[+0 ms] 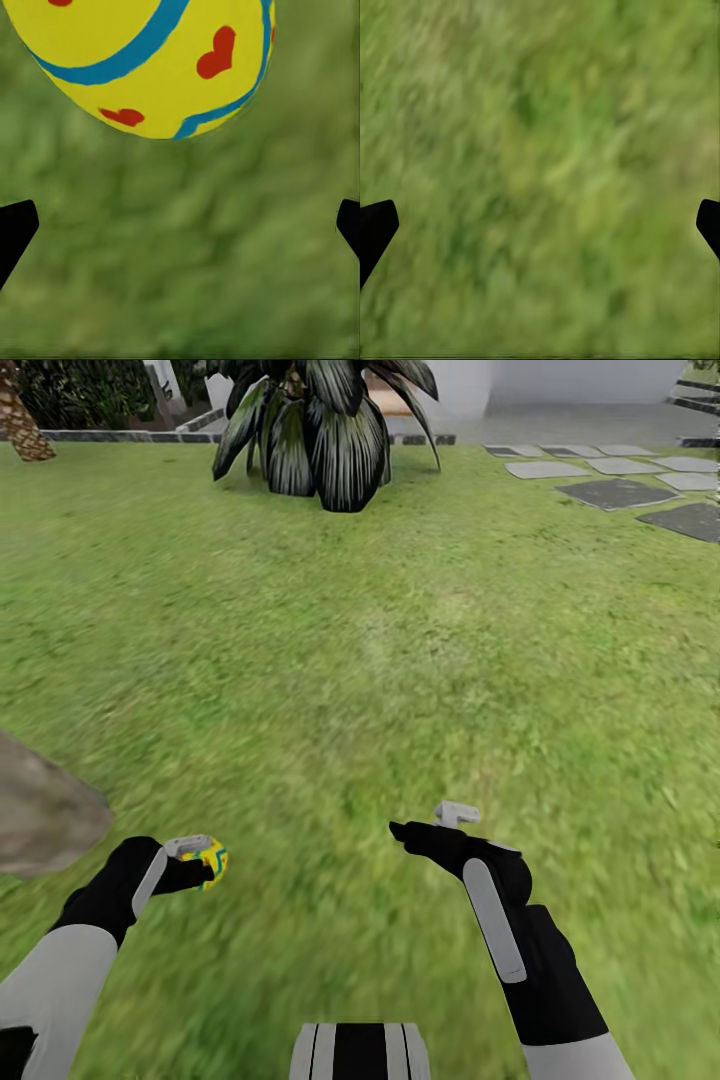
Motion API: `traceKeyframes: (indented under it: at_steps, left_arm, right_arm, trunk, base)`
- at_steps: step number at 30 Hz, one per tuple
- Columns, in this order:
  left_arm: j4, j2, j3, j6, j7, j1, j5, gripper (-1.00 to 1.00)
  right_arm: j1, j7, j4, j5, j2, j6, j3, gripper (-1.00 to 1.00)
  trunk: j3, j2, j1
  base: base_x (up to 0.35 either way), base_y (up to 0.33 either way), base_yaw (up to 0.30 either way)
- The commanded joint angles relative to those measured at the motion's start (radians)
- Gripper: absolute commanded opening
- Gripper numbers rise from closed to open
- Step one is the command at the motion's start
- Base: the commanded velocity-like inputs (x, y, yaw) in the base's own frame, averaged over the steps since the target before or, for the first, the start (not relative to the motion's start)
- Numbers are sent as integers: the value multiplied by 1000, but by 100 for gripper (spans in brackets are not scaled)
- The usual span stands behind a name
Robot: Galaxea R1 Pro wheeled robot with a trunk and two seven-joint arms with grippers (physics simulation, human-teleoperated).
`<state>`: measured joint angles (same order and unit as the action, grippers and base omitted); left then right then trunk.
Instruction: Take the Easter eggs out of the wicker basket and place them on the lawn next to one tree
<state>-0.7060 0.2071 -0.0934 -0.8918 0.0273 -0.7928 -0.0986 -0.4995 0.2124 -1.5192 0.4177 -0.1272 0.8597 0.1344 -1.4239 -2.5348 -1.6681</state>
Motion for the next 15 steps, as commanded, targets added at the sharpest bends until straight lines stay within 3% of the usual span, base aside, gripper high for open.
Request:
traceKeyframes:
  at_steps: [1, 15]
  left_arm:
    - [-1, 0, -2, -5, -1, 0, -6, 100]
    - [0, 0, -2, -13, -1, 0, -5, 100]
  right_arm:
    - [-1, 10, -1, 10, 0, 3, 1, 100]
    - [-1, 10, -2, 10, -1, 3, 2, 100]
  trunk:
    - [3, 0, 1]
    - [57, 3, 7]
  base:
    - [-281, 0, 0]
    - [-331, 0, 0]
